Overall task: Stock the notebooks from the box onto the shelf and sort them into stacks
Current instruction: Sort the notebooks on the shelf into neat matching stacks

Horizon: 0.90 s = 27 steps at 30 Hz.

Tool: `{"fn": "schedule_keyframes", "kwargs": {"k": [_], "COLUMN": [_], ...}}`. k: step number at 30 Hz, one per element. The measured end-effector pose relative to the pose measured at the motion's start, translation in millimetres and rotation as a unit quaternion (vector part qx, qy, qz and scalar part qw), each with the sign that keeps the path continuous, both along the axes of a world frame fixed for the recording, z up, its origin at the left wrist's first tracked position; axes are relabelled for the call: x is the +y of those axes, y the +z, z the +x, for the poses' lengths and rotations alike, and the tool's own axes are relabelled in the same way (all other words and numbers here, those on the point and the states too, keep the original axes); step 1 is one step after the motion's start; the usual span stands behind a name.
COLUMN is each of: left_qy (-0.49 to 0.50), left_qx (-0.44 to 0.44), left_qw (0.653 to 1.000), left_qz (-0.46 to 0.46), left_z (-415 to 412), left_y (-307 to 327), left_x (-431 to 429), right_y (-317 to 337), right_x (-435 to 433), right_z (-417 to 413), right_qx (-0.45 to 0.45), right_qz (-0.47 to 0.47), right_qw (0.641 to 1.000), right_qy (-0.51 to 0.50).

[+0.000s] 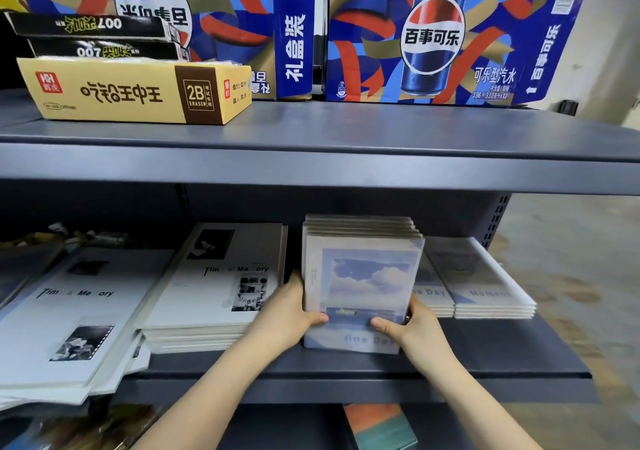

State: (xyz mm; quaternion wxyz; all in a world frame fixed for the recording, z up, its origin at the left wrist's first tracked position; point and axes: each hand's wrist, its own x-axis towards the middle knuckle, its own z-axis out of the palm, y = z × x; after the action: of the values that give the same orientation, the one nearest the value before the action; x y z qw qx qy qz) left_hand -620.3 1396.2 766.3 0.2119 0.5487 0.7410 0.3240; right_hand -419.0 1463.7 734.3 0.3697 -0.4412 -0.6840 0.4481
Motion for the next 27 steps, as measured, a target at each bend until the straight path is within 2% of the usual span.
{"fn": "schedule_keyframes", "kwargs": {"k": [4,7,18,22,27], "left_qy": [0.001,0.004,0.05,0.085,0.112], "left_qx": [-0.028,-0.081,-0.166,-0.126,-0.028], "left_qw": [0.999,0.995,0.979,0.985,0.993], "left_qz": [0.035,0.057,0.107,0.086,-0.009], "left_z": [-4,-13,-25,-26,-28], "left_y": [7,18,29,21,21], "left_x": [-1,2,8,18,38], "right_y": [13,25,35,34,33], "right_x": [4,9,20,25,37], "right_z": [-5,-14,-48,-57,-62], "right_qx": [0.057,0.089,0.023,0.005,-0.003], "right_qz": [-0.053,-0.066,0.008,-0.001,-0.022], "right_qw": [0.997,0.994,0.999,0.998,0.998], "right_qy": [0.021,0.027,-0.041,-0.065,-0.055]}}
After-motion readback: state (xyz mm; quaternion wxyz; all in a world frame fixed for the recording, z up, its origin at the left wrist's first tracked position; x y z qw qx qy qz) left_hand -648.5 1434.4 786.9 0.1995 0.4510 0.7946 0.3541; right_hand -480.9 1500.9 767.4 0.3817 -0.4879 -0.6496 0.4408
